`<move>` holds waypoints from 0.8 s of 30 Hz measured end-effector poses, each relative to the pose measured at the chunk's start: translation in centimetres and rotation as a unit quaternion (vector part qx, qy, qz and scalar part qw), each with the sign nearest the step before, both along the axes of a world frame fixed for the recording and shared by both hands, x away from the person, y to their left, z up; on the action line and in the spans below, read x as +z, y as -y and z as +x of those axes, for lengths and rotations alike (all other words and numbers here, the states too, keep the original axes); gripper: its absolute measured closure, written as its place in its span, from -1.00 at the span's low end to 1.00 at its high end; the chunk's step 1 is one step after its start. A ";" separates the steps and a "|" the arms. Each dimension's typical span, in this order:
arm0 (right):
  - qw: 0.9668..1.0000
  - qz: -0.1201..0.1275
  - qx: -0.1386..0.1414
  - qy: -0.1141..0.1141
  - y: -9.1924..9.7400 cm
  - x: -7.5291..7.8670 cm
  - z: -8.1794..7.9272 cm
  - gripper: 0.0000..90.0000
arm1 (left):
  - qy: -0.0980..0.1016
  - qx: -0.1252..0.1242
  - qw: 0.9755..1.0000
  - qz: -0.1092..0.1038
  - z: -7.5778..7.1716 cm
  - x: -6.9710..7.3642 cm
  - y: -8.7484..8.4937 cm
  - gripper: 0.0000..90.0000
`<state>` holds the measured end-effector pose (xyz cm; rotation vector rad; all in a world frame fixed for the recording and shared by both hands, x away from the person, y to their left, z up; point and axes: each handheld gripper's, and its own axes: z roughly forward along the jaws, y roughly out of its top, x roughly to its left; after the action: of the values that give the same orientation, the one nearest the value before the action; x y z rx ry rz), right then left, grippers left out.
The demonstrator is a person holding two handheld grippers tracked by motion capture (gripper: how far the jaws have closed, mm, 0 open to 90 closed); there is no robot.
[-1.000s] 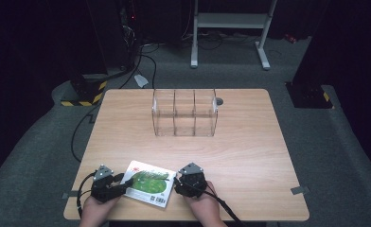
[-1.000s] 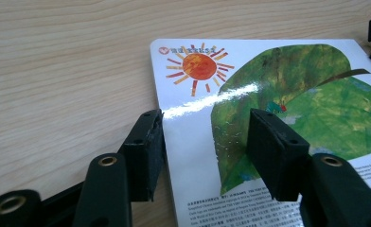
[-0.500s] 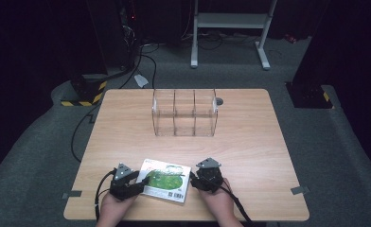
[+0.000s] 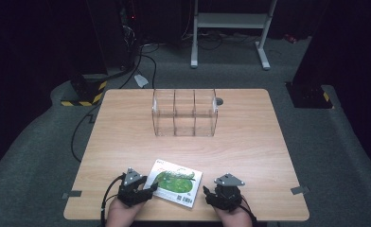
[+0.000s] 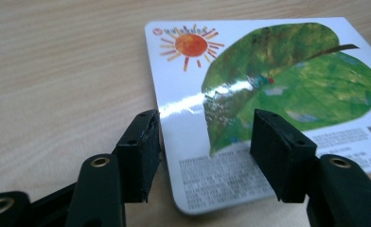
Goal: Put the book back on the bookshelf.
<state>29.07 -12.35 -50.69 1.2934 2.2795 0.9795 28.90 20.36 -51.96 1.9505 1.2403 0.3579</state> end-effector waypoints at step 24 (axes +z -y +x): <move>0.999 0.002 -0.048 0.019 0.7 0.7 5.6 -0.09 | -0.002 0.003 0.999 -0.039 2.1 -0.6 2.7 -0.20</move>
<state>34.65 -13.05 -49.96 1.3606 2.1681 0.9686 31.01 17.61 -52.53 1.8832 1.2438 0.3041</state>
